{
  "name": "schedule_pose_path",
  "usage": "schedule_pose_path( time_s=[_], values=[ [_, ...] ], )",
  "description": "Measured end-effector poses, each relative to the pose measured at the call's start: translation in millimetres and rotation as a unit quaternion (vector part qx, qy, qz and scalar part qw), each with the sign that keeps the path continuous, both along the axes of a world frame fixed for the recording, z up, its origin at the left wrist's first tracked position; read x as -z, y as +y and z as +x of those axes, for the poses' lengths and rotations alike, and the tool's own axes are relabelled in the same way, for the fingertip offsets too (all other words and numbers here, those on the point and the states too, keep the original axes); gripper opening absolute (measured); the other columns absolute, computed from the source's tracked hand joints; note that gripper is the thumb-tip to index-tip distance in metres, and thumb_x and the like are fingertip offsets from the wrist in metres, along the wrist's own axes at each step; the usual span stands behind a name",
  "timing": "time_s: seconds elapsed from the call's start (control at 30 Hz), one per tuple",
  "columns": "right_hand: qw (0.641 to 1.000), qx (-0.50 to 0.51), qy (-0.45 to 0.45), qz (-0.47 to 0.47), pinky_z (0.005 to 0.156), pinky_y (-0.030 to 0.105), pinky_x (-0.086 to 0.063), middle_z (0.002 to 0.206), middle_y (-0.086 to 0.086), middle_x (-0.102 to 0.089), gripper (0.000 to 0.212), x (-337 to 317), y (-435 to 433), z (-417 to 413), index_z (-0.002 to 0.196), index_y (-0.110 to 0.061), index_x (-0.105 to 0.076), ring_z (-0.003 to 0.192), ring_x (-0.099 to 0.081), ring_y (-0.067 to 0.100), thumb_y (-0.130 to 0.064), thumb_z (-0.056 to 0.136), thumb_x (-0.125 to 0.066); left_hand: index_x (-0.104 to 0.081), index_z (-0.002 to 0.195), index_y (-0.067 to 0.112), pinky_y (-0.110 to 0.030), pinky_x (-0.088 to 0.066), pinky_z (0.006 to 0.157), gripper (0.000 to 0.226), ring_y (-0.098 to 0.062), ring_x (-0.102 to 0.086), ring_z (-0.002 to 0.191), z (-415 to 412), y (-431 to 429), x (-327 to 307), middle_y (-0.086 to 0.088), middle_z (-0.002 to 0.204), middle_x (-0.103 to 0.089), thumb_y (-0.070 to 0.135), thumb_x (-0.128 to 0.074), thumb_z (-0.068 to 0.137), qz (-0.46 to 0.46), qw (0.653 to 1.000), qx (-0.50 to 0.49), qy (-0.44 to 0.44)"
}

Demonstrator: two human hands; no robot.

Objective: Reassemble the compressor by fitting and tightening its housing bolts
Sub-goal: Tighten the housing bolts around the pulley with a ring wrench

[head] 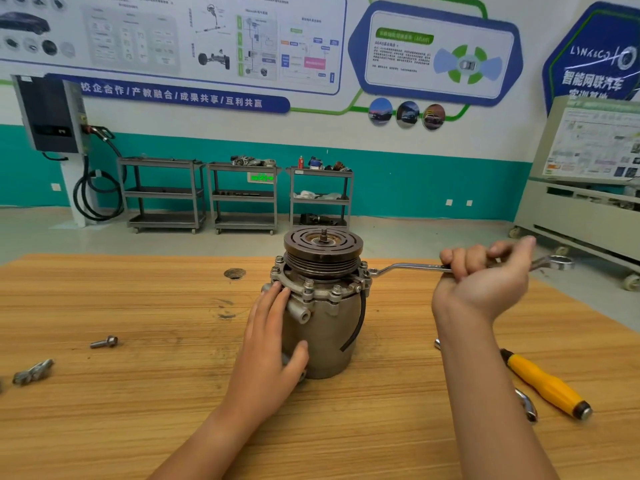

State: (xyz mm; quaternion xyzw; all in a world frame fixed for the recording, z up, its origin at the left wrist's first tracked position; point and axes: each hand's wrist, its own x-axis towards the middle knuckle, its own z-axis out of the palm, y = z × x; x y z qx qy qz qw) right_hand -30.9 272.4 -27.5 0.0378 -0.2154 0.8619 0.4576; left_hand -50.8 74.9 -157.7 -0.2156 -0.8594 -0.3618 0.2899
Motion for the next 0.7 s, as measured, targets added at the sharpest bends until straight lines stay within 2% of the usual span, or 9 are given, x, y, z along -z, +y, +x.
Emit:
schedule_pose_path(
  time_s=[0.23,0.37,0.57,0.7],
  values=[
    [1.0,-0.015,0.011,0.013,0.047,0.021,-0.025,0.035,-0.007,-0.021,0.045,4.6,-1.0,-12.8,0.06,-0.015,-0.032,0.035,-0.015,0.011,-0.029,0.103,-0.03,0.0,0.134,0.044,0.001,0.008,0.102,0.078,0.015,0.013,0.135,-0.6,-0.9,1.2,0.04,0.14,0.011,0.022,-0.059,0.089,0.001,1.0,0.004,-0.002],
    [0.998,-0.04,-0.015,0.043,0.046,0.02,-0.024,0.036,-0.007,-0.021,0.045,12.8,6.8,-13.1,0.059,-0.016,-0.032,0.035,-0.016,0.01,-0.026,0.102,-0.029,-0.001,0.134,0.044,0.001,0.007,0.103,0.079,0.015,0.012,0.134,-0.4,-0.9,1.0,0.039,0.141,0.01,0.021,-0.06,0.088,0.005,1.0,0.007,0.001],
    [0.997,-0.056,-0.041,0.023,0.047,0.021,-0.032,0.037,-0.007,-0.021,0.043,27.4,13.5,-8.9,0.057,-0.017,-0.032,0.035,-0.018,0.01,-0.023,0.1,-0.03,-0.002,0.135,0.043,0.0,0.006,0.103,0.078,0.015,0.01,0.135,0.3,-0.7,-0.6,0.038,0.141,0.008,0.02,-0.061,0.088,0.007,1.0,0.006,-0.001],
    [0.996,-0.021,-0.006,0.082,0.053,0.023,-0.038,0.037,-0.008,-0.025,0.048,49.1,1.3,3.4,0.051,-0.022,-0.037,0.037,-0.023,0.01,-0.022,0.098,-0.031,-0.005,0.137,0.039,-0.001,0.005,0.104,0.078,0.014,0.01,0.135,0.6,-0.1,0.0,0.033,0.143,0.005,0.019,-0.061,0.087,0.007,1.0,0.004,-0.001]
  ],
)
